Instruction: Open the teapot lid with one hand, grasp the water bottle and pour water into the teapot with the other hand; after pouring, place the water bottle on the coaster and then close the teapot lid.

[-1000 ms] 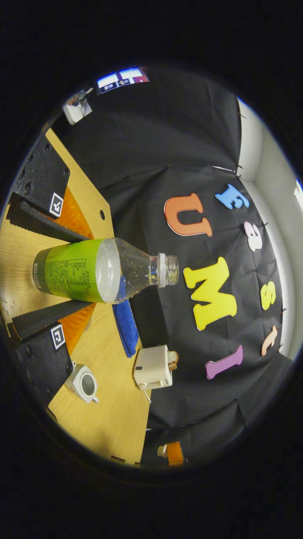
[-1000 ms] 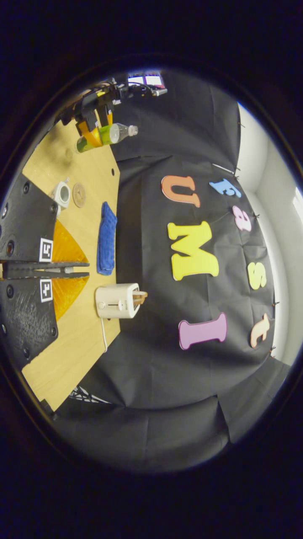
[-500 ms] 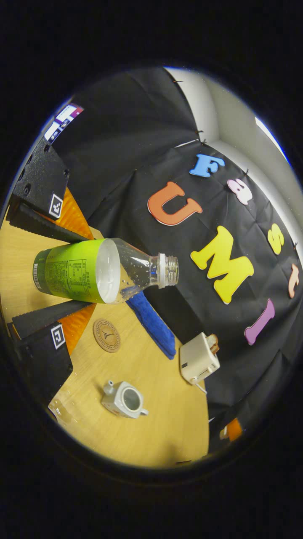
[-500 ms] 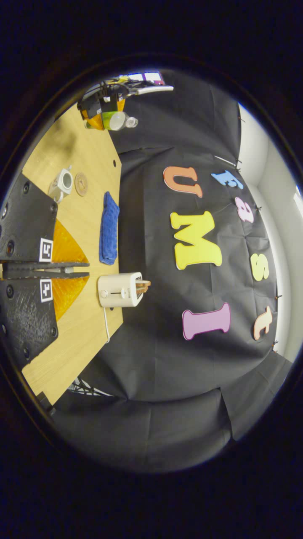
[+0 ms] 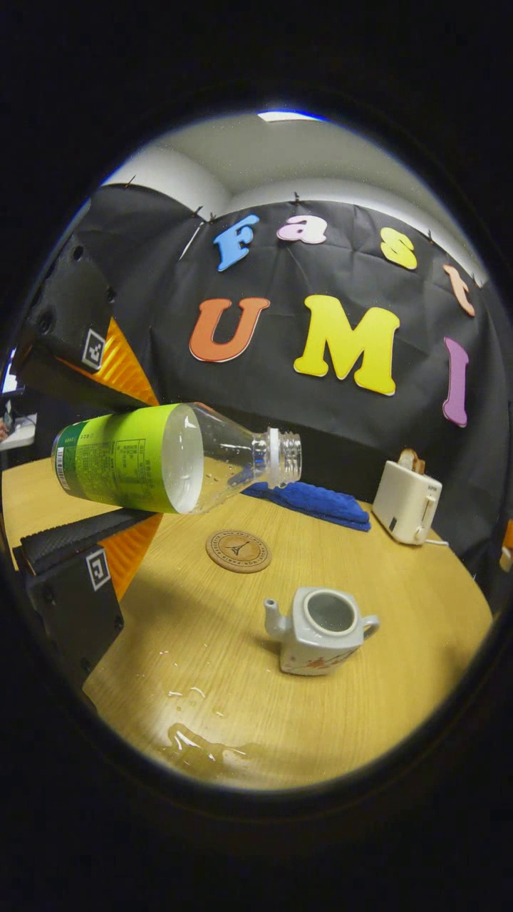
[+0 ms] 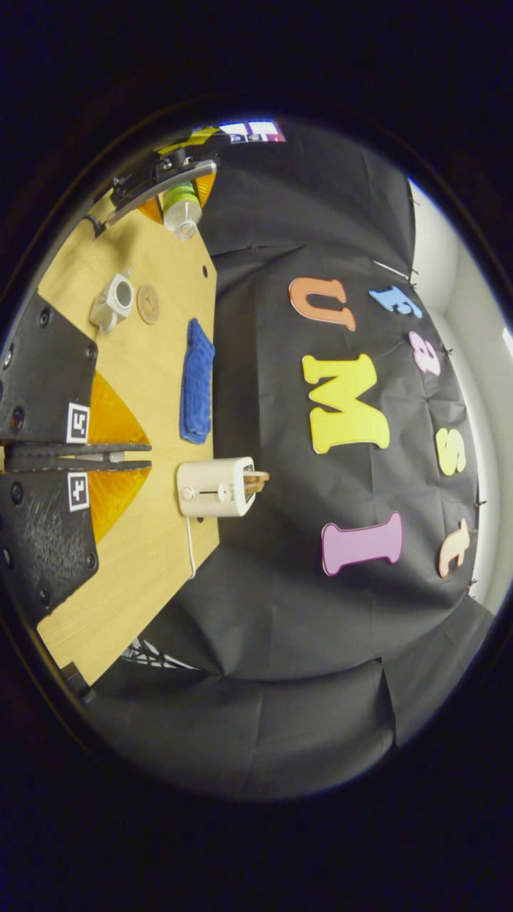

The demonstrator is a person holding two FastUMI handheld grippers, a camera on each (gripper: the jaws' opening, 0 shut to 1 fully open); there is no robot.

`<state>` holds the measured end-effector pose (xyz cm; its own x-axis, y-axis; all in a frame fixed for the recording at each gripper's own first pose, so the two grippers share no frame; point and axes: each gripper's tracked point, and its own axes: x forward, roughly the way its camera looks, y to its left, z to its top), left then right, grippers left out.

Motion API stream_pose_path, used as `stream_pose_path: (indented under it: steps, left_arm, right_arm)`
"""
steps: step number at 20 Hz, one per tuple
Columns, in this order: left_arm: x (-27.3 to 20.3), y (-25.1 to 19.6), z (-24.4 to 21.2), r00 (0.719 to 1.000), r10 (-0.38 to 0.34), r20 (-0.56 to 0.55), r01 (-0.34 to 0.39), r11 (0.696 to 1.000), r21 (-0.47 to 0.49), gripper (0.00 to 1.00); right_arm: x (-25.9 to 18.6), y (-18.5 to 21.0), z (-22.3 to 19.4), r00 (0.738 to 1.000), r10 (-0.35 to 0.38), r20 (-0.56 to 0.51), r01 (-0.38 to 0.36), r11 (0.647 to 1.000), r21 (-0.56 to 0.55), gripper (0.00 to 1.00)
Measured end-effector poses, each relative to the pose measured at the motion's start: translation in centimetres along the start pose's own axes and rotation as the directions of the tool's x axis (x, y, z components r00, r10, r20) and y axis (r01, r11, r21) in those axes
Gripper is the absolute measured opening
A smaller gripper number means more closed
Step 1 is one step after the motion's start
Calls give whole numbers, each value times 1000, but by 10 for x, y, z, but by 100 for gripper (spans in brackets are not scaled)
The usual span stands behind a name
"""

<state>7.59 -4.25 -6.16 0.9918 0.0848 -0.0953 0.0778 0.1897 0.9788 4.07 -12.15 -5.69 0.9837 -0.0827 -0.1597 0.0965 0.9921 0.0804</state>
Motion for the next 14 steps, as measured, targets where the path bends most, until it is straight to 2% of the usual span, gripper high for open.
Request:
stream_pose_path:
  steps: [3, 4, 6, 9, 14]
  left_arm:
    - [1, -1, 11, 1000, 9, -19, -8, 997, 76, 75]
    - [0, -1, 19, 1000, 5, -12, -4, 993, 114, 72]
    - [0, -4, 30, 1000, 0, -3, 0, 980, 198, 75]
    - [2, -8, 41, 1000, -4, -1, 4, 947, 323, 75]
    - [10, -14, 46, 1000, -4, -18, 12, 889, 458, 76]
  right_arm:
    - [0, 1, -3, 1000, 2, -7, -2, 1000, -4, 0]
    - [1, 3, -4, 1000, 4, -12, -4, 1000, -6, 0]
    - [3, 3, -6, 1000, -2, -17, 1, 1000, -16, 1]
    - [1, 4, -6, 1000, 1, -18, -1, 1000, -26, 1]
    - [1, 4, -7, 1000, 2, -19, -3, 999, -32, 1]
